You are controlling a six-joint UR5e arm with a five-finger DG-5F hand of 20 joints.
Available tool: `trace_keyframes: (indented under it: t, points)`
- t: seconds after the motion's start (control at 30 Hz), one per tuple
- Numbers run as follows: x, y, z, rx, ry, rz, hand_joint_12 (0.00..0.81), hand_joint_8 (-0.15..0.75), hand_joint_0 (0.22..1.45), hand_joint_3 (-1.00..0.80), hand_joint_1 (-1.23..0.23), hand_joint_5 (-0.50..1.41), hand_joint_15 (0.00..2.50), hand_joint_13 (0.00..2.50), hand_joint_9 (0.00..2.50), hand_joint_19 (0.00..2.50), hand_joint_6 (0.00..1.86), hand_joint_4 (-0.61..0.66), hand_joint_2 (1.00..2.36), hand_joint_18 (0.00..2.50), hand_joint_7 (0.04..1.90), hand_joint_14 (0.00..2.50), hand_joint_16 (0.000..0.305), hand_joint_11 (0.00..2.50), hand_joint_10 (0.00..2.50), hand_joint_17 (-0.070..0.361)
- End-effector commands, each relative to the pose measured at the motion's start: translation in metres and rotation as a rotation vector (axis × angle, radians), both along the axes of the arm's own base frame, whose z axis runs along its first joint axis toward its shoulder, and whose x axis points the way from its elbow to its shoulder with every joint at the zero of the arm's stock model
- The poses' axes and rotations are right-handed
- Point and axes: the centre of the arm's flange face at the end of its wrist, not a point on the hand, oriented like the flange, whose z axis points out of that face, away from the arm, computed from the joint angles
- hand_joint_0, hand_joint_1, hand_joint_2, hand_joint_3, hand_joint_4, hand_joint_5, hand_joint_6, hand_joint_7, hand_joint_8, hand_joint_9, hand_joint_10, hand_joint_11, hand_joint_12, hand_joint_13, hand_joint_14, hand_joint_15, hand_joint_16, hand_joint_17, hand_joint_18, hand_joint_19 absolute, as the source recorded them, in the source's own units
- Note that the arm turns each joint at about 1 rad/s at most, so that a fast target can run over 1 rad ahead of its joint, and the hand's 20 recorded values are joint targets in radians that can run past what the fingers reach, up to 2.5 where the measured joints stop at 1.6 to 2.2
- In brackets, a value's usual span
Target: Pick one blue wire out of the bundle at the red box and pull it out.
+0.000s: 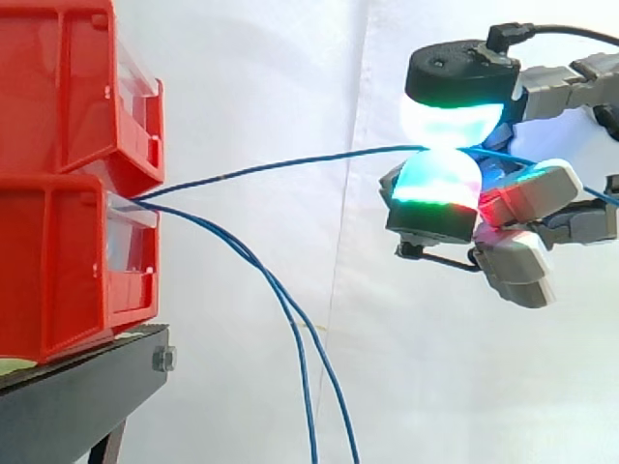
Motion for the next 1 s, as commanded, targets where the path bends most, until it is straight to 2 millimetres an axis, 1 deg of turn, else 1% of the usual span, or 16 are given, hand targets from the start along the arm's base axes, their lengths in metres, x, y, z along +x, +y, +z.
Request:
trace_keyframes:
  t: [0.0,0.23,0.77,0.8,0.83,0.9,0.97]
  points:
    - [-0.0005,-0.0028,-0.0007,-0.001,-0.002,-0.014,0.527,0.533,0.61,0.09,-0.82,-0.10,0.64,1.25,1.40,0.60,0.89,0.23,1.03,1.19,1.33,0.02,0.069,1.02,0.02,0.156]
    - [-0.0001,0.0022,0.0005,-0.007,-0.004,-0.010,0.527,0.529,0.61,0.09,-0.81,-0.11,0.63,1.24,1.40,0.60,0.89,0.23,1.02,1.19,1.31,0.02,0.070,1.02,0.02,0.156]
    - [-0.0001,0.0033,0.0010,-0.008,-0.003,-0.009,0.520,0.526,0.61,0.08,-0.81,-0.11,0.65,1.24,1.40,0.60,0.89,0.22,1.02,1.17,1.30,0.02,0.070,1.03,0.02,0.158]
    - [-0.0005,0.0022,0.0002,-0.008,-0.001,-0.010,0.510,0.526,0.61,0.09,-0.81,-0.10,0.67,1.26,1.42,0.63,0.89,0.22,1.02,0.80,1.29,0.02,0.073,1.06,0.02,0.164]
    - [-0.0004,0.0033,0.0002,-0.008,-0.001,-0.009,0.515,0.518,0.60,0.09,-0.81,-0.10,0.66,1.24,1.42,0.56,0.89,0.21,1.02,0.84,1.29,0.02,0.078,1.03,0.02,0.174]
    - [-0.0005,0.0022,0.0002,-0.008,-0.001,-0.010,0.520,0.526,0.60,0.09,-0.81,-0.10,0.65,1.26,1.41,0.69,0.89,0.22,1.02,1.15,1.29,0.02,0.071,1.03,0.02,0.160]
    - [-0.0002,0.0022,-0.0008,-0.008,0.001,-0.010,0.519,0.532,0.60,0.09,-0.81,-0.10,0.65,1.28,1.41,0.72,0.89,0.22,1.02,1.20,1.29,0.02,0.071,1.04,0.02,0.160]
